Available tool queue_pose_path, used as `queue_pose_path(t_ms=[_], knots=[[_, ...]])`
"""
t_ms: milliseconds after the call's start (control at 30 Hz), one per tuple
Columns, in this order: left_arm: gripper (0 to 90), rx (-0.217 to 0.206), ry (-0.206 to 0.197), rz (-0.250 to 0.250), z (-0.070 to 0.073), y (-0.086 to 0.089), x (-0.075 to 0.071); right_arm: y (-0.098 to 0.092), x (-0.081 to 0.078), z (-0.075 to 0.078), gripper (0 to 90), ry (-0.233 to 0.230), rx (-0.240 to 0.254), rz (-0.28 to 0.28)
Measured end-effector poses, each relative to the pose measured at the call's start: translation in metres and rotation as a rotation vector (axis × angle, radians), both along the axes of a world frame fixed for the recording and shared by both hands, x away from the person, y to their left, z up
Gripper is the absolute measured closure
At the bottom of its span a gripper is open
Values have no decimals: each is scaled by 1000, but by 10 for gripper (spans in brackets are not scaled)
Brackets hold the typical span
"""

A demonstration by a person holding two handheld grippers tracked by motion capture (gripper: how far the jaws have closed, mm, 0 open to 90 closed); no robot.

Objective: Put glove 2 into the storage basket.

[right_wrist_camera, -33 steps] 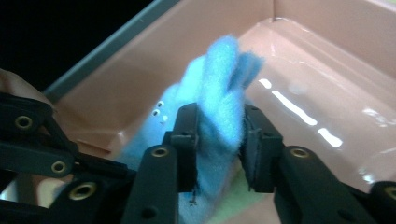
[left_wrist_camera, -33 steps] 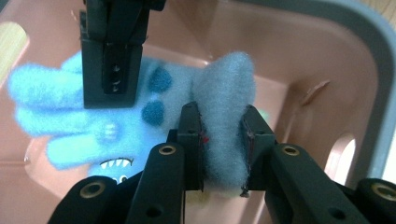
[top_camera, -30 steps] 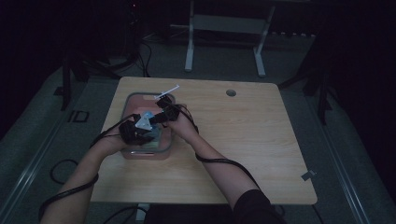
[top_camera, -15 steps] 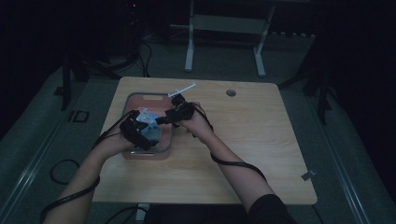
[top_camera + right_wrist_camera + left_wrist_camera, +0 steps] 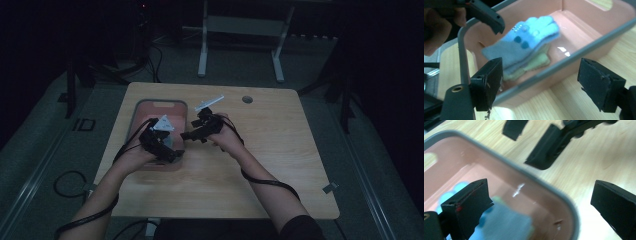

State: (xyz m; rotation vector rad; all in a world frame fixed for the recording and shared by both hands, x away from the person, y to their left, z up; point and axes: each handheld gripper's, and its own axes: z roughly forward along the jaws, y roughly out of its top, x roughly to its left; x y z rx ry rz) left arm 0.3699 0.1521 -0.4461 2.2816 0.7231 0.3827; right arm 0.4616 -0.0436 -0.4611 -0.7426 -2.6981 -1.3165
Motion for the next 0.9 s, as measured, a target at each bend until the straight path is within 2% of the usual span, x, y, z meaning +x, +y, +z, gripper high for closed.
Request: queue_pose_path(t_ms=[67, 133, 167, 300, 467, 633, 900], knots=[[18, 2, -3, -8, 1, -8, -1, -6, 0, 1, 199, -4, 8, -5], [18, 2, -3, -8, 1, -8, -1, -9, 0, 1, 199, -6, 8, -10], [18, -13, -12, -20, 3, -18, -2, -15, 0, 2, 196, -12, 3, -17], [18, -32, -22, -31, 5, -28, -3, -25, -1, 1, 190, -26, -4, -23], [18, -21, -19, -68, 2, -44, -6, -34, -4, -2, 186, -36, -9, -21], [18, -45, -7, -93, -1, -56, -8, -43, -7, -9, 183, -38, -14, -23], [19, -49, -2, -121, -7, -71, -10, -59, -10, -18, 183, -40, -24, -44]])
